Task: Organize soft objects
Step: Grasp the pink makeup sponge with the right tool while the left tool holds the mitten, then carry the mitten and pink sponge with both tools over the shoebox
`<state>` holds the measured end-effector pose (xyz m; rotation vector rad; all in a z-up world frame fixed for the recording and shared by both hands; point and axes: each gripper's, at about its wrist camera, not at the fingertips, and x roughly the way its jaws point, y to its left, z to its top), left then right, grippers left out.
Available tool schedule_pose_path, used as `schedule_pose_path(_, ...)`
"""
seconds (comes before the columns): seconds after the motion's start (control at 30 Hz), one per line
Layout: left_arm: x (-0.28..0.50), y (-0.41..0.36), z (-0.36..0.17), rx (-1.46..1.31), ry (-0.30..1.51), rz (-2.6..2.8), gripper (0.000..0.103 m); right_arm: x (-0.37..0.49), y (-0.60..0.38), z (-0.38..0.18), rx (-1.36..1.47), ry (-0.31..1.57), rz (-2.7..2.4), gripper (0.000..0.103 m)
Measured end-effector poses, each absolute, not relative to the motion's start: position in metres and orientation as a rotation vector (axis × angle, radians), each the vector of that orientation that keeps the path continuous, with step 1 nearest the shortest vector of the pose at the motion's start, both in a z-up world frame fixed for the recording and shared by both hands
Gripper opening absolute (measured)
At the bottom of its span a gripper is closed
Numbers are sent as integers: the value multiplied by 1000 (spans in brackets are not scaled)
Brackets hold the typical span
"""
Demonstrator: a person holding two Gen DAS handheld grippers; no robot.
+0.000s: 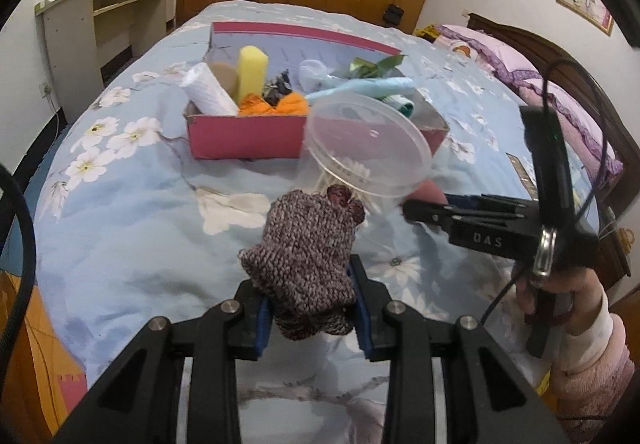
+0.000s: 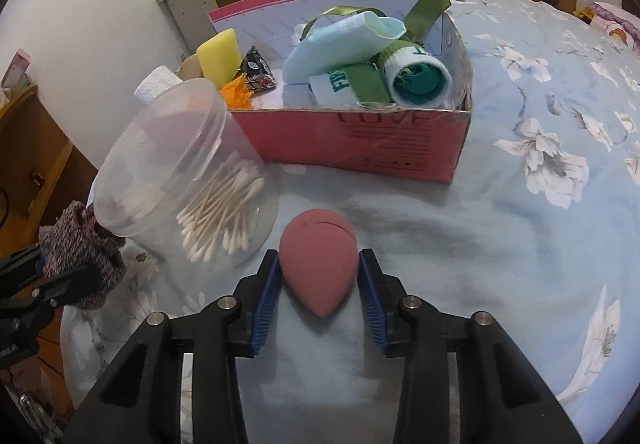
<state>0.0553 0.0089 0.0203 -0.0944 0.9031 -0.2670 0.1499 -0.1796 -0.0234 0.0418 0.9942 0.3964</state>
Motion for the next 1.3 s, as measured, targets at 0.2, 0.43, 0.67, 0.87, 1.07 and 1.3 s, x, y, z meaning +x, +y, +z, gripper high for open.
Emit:
schedule_pose_path(0.2,63,16,22,-96,901,-241,34,145,-182,-14,40,971,389,38)
schedule_pose_path(0.43,79,20,31,-83,888,-215,34,142,-185,4,29,927,377,38)
schedule_pose_path(0.67,97,21,51,-51,848,-203,34,143,-184,28,11,883,366,38)
schedule_pose_path(0.87,118,17,68,-34,821,-211,34,149,-180,43,-4,852,365,38)
schedule_pose_path(1.07,138,12,81,-14,796,-205,34,161,-175,58,-16,822,363,38)
schedule_pose_path(1.3,170,7,86,-21,793,-206,34,184,-167,69,-16,793,365,38)
